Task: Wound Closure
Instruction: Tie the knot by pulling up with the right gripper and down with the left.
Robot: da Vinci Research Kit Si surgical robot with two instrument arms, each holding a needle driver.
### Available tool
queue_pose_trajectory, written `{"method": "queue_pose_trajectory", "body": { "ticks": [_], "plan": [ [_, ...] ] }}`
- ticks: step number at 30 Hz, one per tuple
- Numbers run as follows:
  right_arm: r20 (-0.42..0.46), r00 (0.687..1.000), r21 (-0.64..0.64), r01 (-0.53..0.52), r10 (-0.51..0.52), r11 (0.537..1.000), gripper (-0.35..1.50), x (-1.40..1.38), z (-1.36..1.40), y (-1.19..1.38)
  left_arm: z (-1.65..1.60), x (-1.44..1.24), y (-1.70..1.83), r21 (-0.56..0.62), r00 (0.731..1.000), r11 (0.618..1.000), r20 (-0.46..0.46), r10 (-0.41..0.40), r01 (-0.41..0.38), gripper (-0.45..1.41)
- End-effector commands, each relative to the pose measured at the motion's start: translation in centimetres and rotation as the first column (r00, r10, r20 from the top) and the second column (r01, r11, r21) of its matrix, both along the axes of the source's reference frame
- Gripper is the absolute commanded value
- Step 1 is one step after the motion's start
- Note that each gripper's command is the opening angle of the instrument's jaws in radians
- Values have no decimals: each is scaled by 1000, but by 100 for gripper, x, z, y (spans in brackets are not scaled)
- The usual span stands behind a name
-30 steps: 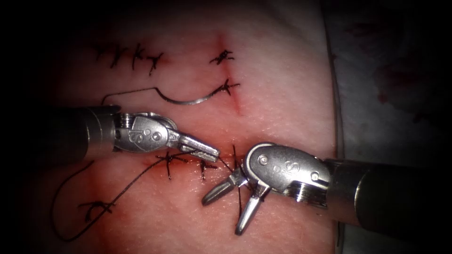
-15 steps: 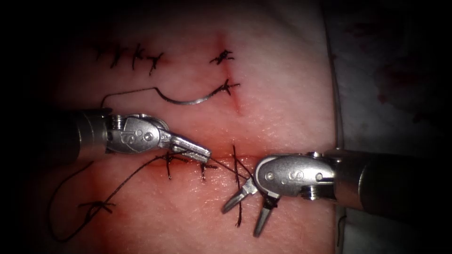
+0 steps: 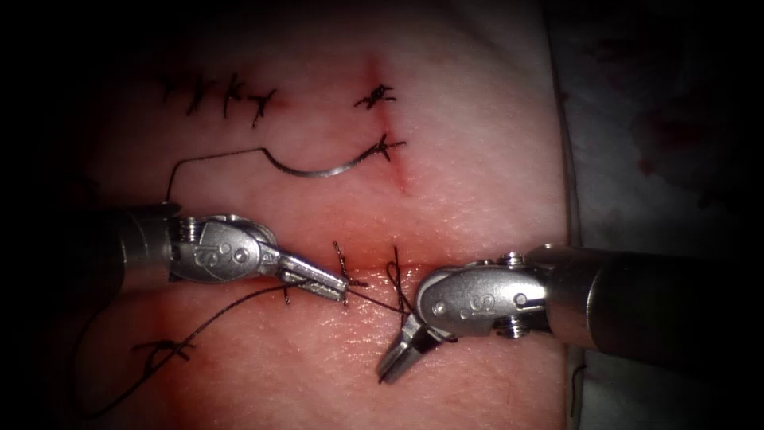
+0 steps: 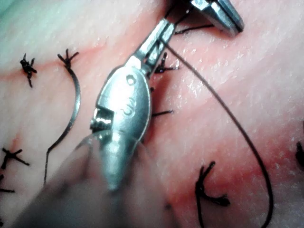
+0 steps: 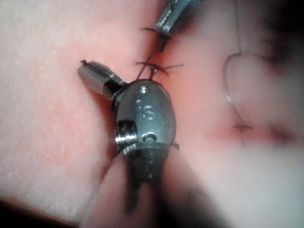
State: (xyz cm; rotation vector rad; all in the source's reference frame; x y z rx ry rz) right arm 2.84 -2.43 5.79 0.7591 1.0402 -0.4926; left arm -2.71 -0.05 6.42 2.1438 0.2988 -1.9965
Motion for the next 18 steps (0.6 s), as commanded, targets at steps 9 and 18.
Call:
{"method": "queue_pose_trajectory", "body": {
  "ticks": [9,18],
  "plan": [
    [-70,979,149,-180,192,972,-35,-13,-3,56,9,0,-49,-28,999,1000,-49,1,-2,-45],
    [-54,942,206,-313,330,927,-35,-20,11,98,0,-2,-97,-32,996,999,-84,33,-36,-45]
  ]
}}
